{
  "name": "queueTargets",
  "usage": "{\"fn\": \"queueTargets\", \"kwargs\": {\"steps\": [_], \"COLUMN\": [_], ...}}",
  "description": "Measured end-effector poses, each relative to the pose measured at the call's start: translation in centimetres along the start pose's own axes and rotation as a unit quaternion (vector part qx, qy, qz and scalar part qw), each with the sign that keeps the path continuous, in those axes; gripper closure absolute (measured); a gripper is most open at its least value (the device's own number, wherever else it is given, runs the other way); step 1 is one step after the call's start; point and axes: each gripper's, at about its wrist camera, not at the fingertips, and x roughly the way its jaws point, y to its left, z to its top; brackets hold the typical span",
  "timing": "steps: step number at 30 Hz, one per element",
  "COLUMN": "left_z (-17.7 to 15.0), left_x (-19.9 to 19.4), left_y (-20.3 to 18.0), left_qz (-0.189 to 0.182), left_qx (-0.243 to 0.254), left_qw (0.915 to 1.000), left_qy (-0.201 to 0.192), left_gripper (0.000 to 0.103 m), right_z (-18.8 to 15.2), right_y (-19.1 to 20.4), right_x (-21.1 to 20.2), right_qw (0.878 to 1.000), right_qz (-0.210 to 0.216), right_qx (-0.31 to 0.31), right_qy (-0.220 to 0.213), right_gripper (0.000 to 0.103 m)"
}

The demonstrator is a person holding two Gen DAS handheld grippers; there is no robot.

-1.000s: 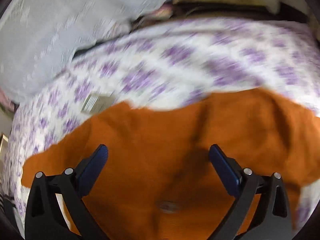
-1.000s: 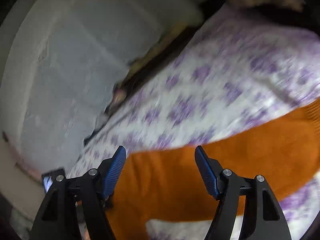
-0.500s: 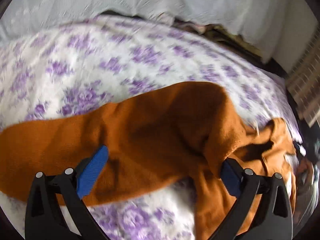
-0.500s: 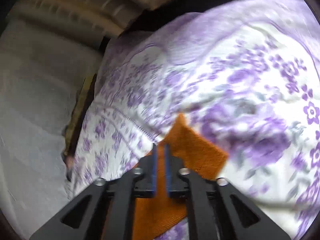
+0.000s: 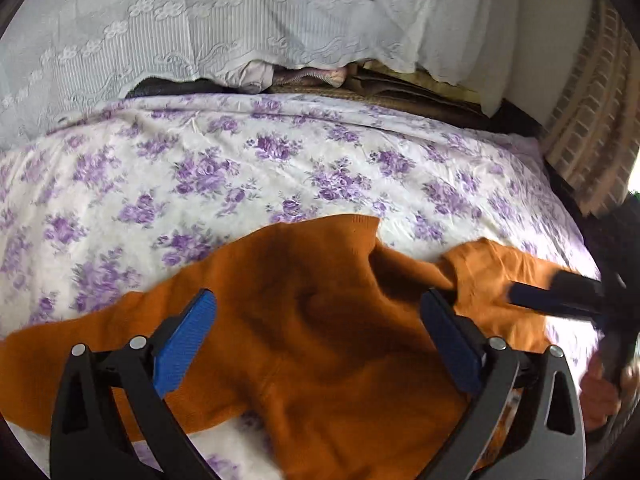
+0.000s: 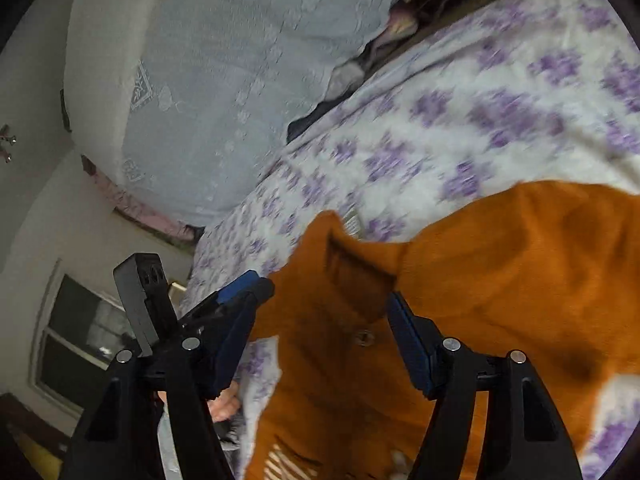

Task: Fold small clothes

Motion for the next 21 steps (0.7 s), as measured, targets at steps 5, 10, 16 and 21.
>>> {"fn": "queueTargets", "kwargs": {"steps": [5, 10, 16, 21], "left_z": [-2.4, -6.4, -6.0, -5.9], "left_x": [-1.6, -0.8, 0.0, 0.3], "left_y": [5.7, 17.3, 16.8, 16.5], "left_qz": [0.163, 0.249, 0.301, 0.32], "left_qx": [0.004, -0.154, -0.138, -0.123], "left_qw": [0.9866, 0.9537, 0.9414, 0.937], "left_qy": [0.01, 0.067, 0.066, 0.067], "left_gripper": [0.004, 0.004, 0.004, 0.004], "right_z": [1.9, 2.3, 6.5, 8.0], "right_y": [0.0, -1.9, 2.1, -1.0], "right_x": [6.9, 13.4, 7.9, 3.2], "right_qw": [0.996, 0.978, 1.0, 0.98], "right_qz": [0.02, 0.07, 0.014, -0.193], "right_qx": [0.054, 0.139, -0.017, -0.039], "right_qy": [0.064, 0.138, 0.006, -0.037], "right_gripper": [0.034, 0.03, 0.03, 0.033]}}
